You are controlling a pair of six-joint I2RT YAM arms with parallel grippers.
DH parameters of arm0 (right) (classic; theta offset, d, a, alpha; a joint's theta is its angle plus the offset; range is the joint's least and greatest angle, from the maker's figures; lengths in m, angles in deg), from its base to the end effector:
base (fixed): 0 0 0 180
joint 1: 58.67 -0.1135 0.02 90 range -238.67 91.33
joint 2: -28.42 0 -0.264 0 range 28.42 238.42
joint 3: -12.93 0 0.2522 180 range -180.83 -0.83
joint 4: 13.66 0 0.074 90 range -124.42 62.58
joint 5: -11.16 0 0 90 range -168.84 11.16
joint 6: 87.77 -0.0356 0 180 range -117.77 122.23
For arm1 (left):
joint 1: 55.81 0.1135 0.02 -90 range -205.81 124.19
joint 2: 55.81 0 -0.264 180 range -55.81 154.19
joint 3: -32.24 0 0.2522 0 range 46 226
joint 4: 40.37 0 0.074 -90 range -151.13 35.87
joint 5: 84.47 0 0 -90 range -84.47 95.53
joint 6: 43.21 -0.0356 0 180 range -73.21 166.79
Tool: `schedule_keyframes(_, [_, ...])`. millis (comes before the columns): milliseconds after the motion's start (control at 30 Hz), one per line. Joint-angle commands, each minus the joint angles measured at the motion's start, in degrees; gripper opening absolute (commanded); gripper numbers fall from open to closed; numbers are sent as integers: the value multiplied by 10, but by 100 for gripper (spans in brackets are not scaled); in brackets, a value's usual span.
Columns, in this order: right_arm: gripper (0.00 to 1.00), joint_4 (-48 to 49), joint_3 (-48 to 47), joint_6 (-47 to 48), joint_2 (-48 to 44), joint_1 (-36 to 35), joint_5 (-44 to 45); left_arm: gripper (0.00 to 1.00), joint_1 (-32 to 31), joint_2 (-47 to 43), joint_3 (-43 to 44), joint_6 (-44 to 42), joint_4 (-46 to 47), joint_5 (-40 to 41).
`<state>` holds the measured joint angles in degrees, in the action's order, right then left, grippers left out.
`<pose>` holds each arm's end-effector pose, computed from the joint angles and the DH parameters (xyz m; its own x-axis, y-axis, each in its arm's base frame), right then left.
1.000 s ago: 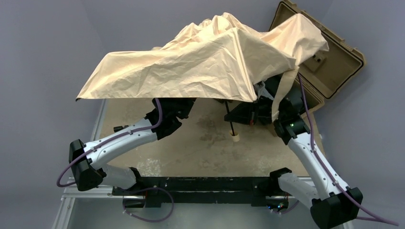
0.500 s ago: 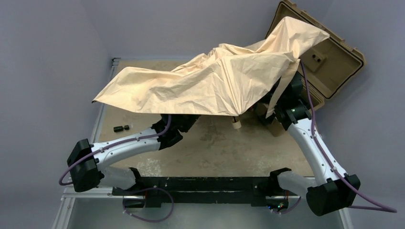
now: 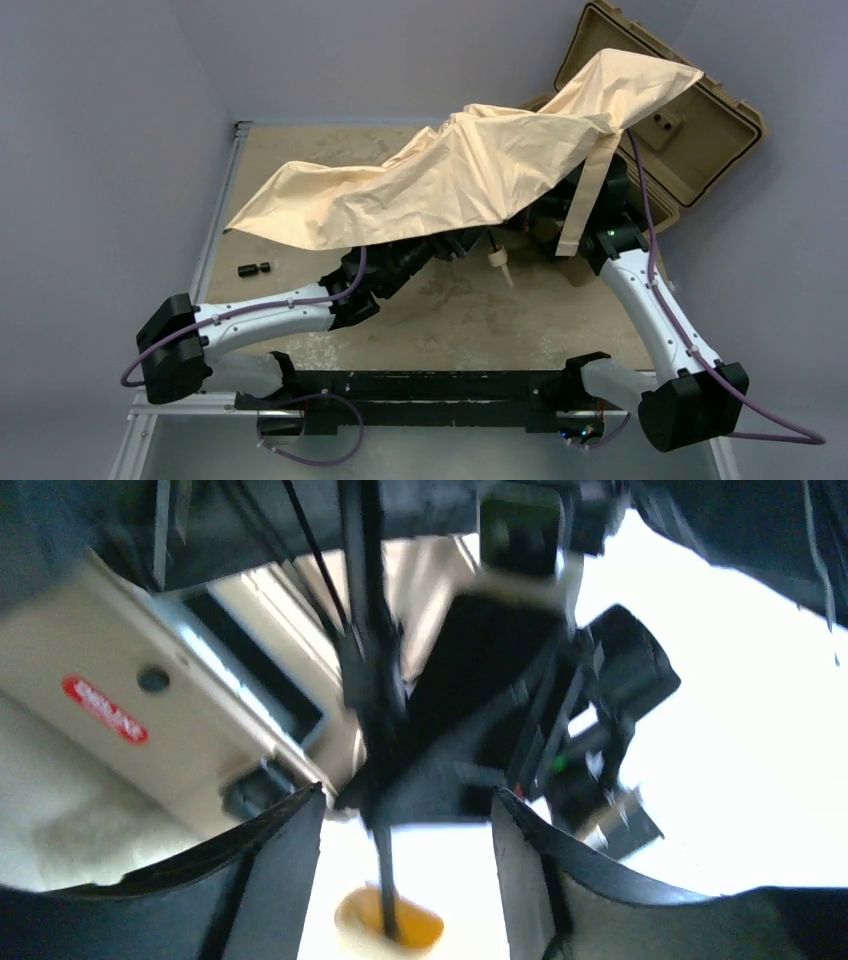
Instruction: Put away the umbrella
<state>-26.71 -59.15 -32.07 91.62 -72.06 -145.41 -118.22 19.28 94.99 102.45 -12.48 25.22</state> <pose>0.2240 0.0869 0.3817 -0.6120 0.0846 -0.7863 -0.7716 0.1540 0.6172 0.1505 -0.2621 0.3435 -0.4948 -0.7316 -0.4689 0.4884 0.2121 -0.8464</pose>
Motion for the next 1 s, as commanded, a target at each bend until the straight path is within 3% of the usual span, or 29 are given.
schedule_keyframes(0, [0, 37, -21, 87, -21, 9, 53, 70, -26, -77, -21, -37, -142, -153])
schedule_keyframes(67, [0, 22, -34, 101, -23, 9, 49, 83, -30, -117, -33, -55, -210, -184])
schedule_keyframes(133, [0, 15, -50, 107, -21, 9, 43, 86, -49, -162, -46, -77, -287, -194])
schedule_keyframes(333, [0, -41, -108, 142, 18, 9, 35, 86, -135, -308, -82, -121, -492, -258])
schedule_keyframes(467, [0, -154, -193, 227, 55, 9, 53, 86, -165, -375, -87, -103, -590, -392])
schedule_keyframes(567, [0, -177, -230, 246, 64, 8, 74, 86, -195, -410, -79, -85, -662, -437])
schedule_keyframes(733, [0, -132, -261, 192, 66, 9, 99, 87, -222, -355, -56, -87, -718, -465])
schedule_keyframes(833, [0, -82, -249, 138, 72, 7, 109, 87, -222, -265, -24, -124, -720, -492])
schedule_keyframes(967, [0, -90, -237, 153, 80, 6, 143, 87, -229, -164, 56, -174, -734, -530])
